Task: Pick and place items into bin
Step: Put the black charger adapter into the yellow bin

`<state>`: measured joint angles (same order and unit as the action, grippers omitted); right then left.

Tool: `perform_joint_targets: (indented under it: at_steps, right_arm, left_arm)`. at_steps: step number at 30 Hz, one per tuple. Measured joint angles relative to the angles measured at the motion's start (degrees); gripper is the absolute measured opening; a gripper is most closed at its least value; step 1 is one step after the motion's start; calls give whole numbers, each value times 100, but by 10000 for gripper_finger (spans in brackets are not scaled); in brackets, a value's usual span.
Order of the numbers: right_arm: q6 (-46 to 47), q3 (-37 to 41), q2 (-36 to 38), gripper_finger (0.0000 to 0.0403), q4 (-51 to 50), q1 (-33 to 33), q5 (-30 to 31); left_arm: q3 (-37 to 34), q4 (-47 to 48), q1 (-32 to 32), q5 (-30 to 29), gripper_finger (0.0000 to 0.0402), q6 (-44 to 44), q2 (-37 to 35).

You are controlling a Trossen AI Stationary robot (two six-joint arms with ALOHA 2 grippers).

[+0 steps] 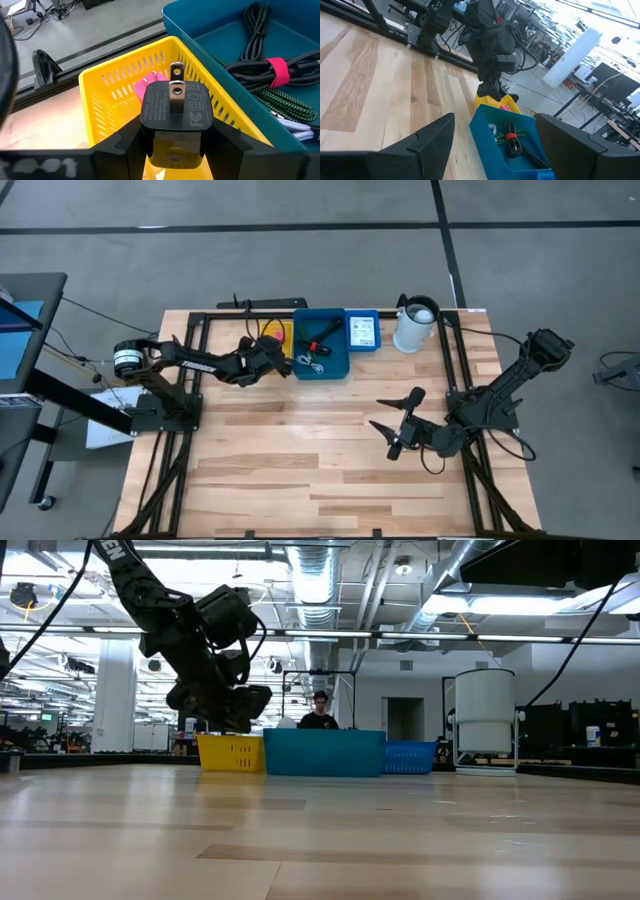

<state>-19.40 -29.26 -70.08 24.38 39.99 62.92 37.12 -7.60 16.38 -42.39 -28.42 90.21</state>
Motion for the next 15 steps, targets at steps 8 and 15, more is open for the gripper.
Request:
perform_joint_targets:
  at_steps: [8,15]
  right_arm:
    - [0,0,0,276,2,0,0]
    - [44,0,0,276,2,0,2]
  left_arm:
    - [0,0,0,143,151,36,0]
    - [0,0,0,156,151,148,0]
